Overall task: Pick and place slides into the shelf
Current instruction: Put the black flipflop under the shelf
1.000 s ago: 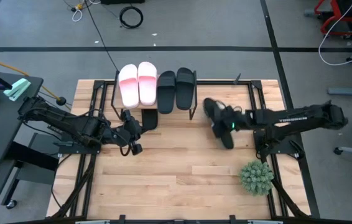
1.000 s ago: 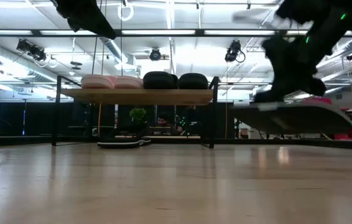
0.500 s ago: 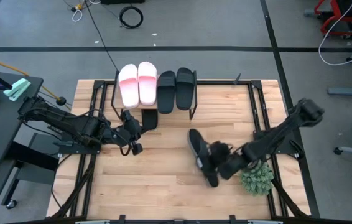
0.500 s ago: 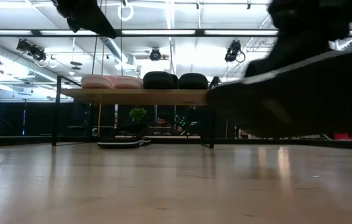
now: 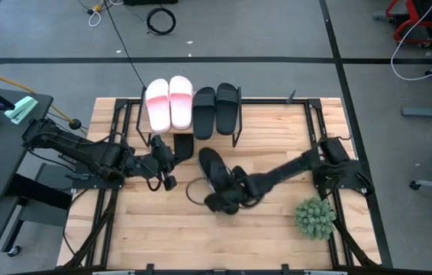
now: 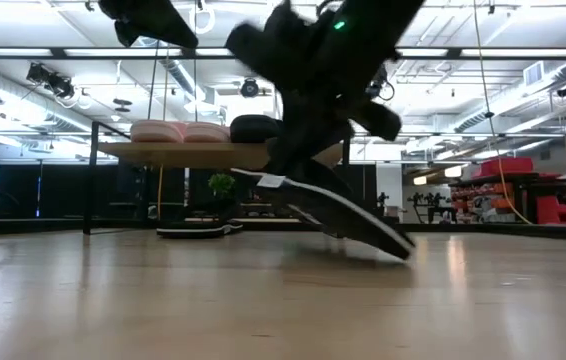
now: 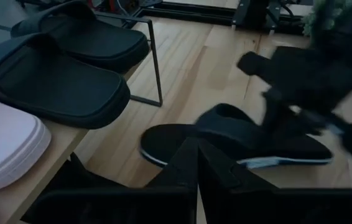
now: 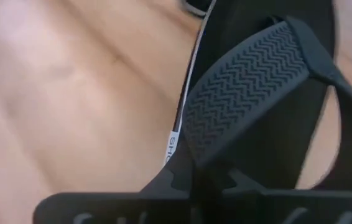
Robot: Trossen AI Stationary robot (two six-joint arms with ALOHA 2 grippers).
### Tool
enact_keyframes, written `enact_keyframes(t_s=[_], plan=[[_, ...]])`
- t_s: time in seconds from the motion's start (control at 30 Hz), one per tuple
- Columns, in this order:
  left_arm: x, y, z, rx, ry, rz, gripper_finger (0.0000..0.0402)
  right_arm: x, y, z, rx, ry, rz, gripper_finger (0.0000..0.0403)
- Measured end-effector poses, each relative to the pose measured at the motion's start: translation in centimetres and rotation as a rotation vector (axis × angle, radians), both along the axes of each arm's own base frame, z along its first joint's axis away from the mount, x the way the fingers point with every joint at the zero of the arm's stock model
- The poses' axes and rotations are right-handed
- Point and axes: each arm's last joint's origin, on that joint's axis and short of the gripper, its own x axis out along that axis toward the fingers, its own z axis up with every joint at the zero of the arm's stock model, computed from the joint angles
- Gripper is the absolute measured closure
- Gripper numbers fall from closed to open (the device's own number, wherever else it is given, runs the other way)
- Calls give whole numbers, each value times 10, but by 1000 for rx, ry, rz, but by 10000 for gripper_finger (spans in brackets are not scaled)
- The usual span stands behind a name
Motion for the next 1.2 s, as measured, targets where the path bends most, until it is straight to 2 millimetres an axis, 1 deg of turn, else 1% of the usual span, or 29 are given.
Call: enact_keyframes(t_s=[0.1,0.23,0.37,0.47,0.63,0.77,1.0,1.2], plan=[[-1,-2,0,5,6,-13,387,9,-22,3,9,24,-70,395],[-3,-7,-1,9,17,-35,376,14,-48,10,16,0,-136,394],[-5,-12,-2,14,29,-62,374,17,-64,9,84,25,-136,389],[-8,-17,-3,20,43,-86,381,18,-71,6,120,38,-133,378],[-10,-24,-4,21,48,-117,394,19,-72,6,91,52,-109,355],[-12,-27,-5,24,59,-134,395,19,-72,8,89,43,-103,344],[-12,-27,-5,20,57,-133,378,19,-71,7,77,59,-74,339],[-12,-27,-4,20,57,-133,390,19,-71,8,79,51,-77,338]])
